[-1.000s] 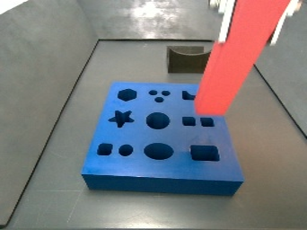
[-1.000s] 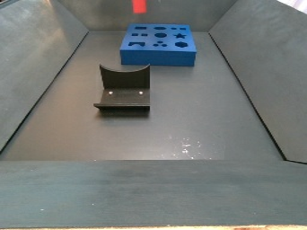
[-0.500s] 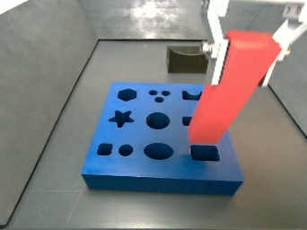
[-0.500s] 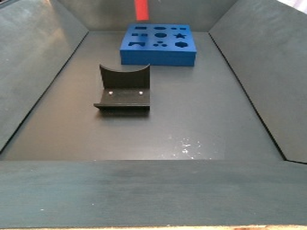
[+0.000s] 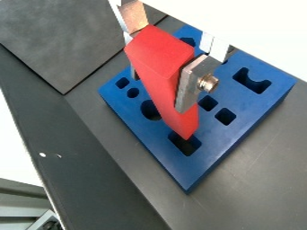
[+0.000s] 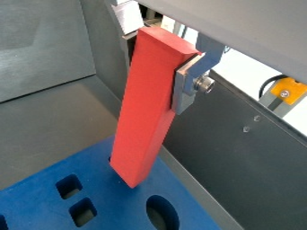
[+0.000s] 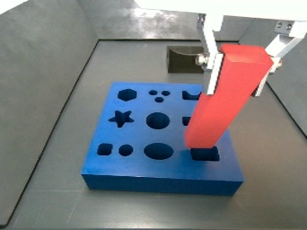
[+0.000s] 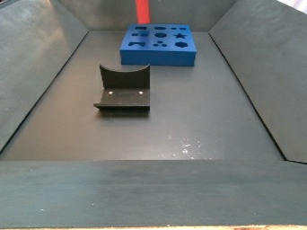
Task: Pick up the rectangle object. Move up. Place the rectangle object on the fixture. Regrasp the rectangle object. Move to above the board. Insert the rectangle object.
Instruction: Insert the rectangle object.
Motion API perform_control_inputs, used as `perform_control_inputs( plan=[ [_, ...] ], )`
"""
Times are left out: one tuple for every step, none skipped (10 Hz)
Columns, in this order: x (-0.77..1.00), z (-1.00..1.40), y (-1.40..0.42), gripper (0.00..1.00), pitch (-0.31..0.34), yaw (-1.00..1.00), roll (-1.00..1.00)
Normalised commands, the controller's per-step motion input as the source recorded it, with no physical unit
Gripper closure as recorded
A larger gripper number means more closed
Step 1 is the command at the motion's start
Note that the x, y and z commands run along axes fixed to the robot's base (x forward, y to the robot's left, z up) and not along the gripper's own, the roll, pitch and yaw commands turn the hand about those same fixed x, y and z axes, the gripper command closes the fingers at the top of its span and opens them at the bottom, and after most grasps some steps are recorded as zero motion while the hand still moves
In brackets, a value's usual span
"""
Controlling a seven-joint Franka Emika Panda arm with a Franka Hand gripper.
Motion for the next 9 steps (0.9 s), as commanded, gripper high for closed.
perform_control_inputs(
  plan=[
    [0.12,0.14,0.0,1.0,-0.086,-0.11,-1.0],
    [0.13,0.14,0.0,1.0,-0.103,-0.11,-1.0],
    [0.15,0.14,0.0,1.0,-0.12,-0.11,-1.0],
    [0.16,0.14,0.0,1.0,-0.151,-0.13,-1.0],
    [0.16,0.14,0.0,1.0,-0.151,-0.13,-1.0],
    [0.15,0.14,0.0,1.0,-0.151,-0.13,-1.0],
    [0.15,0.01,0.05,1.0,-0.1,-0.07,-1.0],
    [0.16,-0.43,0.0,1.0,0.086,0.0,-0.65],
    [0.14,-0.52,-0.01,1.0,0.117,0.0,-0.56]
  ],
)
